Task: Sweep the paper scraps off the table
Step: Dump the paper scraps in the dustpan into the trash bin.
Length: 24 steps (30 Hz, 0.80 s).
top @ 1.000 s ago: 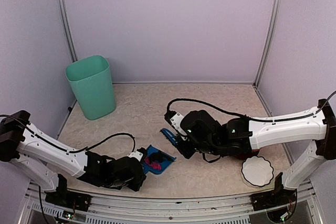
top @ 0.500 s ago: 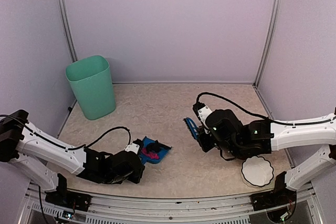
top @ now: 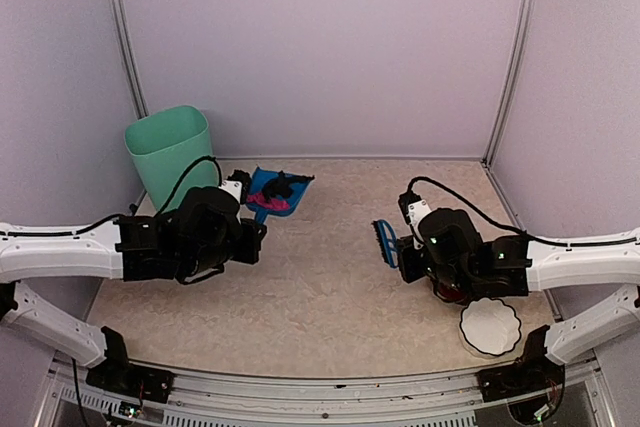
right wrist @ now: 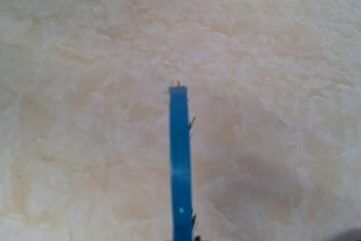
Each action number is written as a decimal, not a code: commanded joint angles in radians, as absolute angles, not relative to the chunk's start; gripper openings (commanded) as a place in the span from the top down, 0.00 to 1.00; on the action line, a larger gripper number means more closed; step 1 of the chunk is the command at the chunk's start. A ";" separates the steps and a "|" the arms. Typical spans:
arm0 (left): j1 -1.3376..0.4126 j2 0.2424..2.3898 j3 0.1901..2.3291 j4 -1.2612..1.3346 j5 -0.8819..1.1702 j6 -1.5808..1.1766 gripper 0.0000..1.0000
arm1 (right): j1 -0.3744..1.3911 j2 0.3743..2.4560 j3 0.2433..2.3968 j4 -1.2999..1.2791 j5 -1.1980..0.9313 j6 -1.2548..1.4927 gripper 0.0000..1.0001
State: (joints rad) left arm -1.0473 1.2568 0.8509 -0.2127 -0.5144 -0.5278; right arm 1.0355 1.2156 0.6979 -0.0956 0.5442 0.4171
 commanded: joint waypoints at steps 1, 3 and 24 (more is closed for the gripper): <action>-0.966 1.226 0.975 -0.286 -0.513 -0.420 1.00 | 1.023 1.220 0.694 -0.020 0.522 0.420 1.00; -0.928 1.235 1.039 -0.324 -0.502 -0.402 1.00 | 1.022 1.230 0.700 -0.010 0.514 0.419 1.00; -0.342 1.351 1.340 -0.298 0.043 -0.535 1.00 | 1.019 1.282 0.717 -0.013 0.499 0.530 1.00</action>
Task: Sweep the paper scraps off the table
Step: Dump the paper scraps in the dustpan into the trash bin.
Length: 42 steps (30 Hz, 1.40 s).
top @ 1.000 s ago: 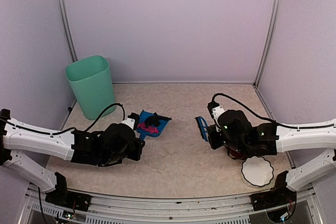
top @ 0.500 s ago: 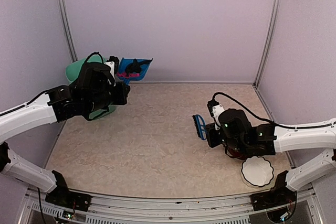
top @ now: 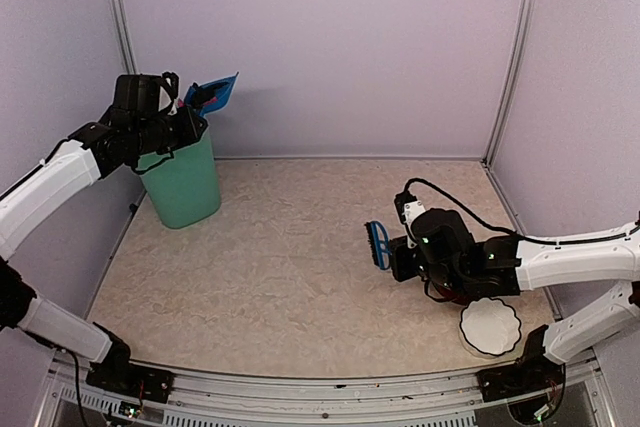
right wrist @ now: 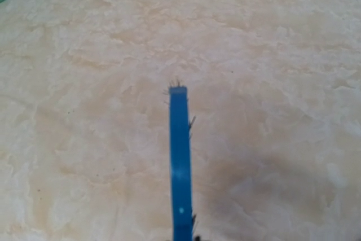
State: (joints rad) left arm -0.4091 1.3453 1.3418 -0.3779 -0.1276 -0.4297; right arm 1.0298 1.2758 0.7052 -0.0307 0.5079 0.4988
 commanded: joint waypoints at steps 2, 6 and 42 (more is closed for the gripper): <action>-0.306 1.348 1.310 -0.253 0.083 -0.579 1.00 | 1.020 1.287 0.716 -0.013 0.482 0.522 1.00; -0.246 1.354 1.255 -0.172 0.166 -0.659 1.00 | 1.020 1.301 0.726 -0.039 0.457 0.526 1.00; -0.033 1.486 0.835 1.237 0.369 -1.980 1.00 | 1.020 1.221 0.730 -0.121 0.464 0.581 1.00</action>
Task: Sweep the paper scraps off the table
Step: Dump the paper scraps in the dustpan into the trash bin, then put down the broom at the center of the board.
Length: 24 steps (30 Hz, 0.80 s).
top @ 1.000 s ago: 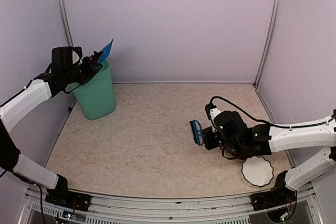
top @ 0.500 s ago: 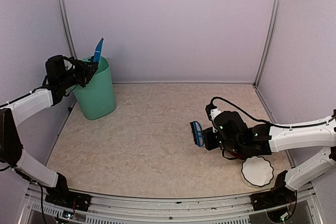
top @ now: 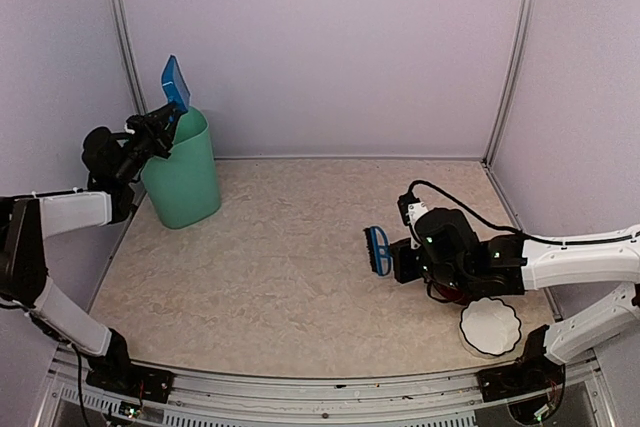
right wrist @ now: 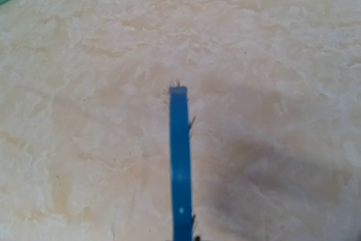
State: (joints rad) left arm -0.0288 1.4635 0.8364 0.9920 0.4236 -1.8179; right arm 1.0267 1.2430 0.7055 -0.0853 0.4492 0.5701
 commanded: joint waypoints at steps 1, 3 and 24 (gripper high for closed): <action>-0.040 1.492 0.836 1.259 0.362 -2.007 1.00 | 1.020 1.221 0.732 -0.122 0.464 0.582 1.00; -0.059 1.513 0.842 1.371 0.345 -2.064 1.00 | 1.019 1.220 0.735 -0.126 0.464 0.586 1.00; -0.008 1.379 0.831 1.137 0.561 -1.858 1.00 | 1.020 1.183 0.710 -0.127 0.459 0.622 1.00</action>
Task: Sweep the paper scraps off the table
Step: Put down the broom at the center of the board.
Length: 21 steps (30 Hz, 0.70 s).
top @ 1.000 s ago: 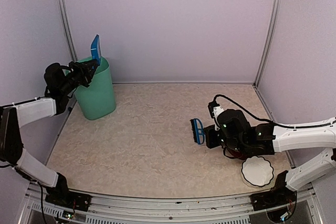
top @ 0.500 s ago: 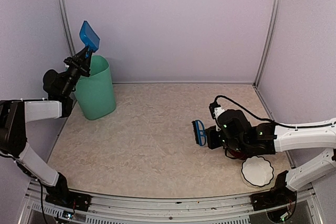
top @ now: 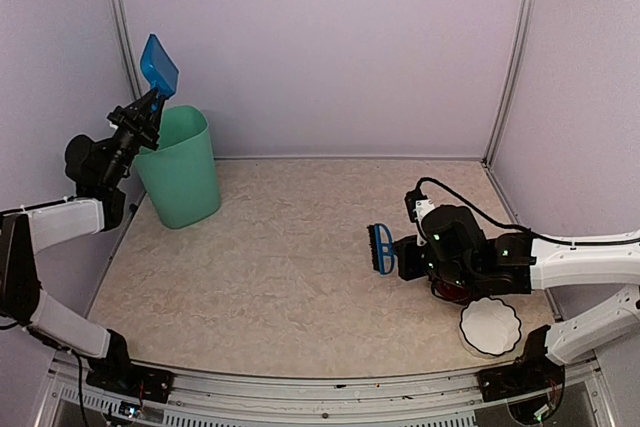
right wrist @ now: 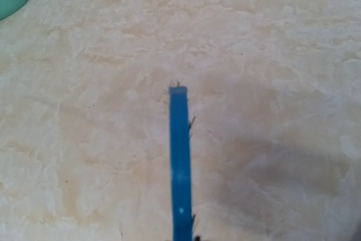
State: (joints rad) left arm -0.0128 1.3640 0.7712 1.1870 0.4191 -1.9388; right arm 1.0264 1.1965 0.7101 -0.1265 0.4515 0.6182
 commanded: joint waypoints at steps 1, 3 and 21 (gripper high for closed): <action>-0.010 1.380 0.837 1.130 0.585 -1.842 1.00 | 1.020 1.181 0.710 -0.125 0.459 0.621 1.00; -0.018 1.367 0.836 1.100 0.620 -1.801 1.00 | 1.020 1.176 0.712 -0.120 0.458 0.616 1.00; -0.115 0.888 0.969 -0.157 0.425 -0.846 1.00 | 1.015 1.089 0.677 0.060 0.414 0.480 1.00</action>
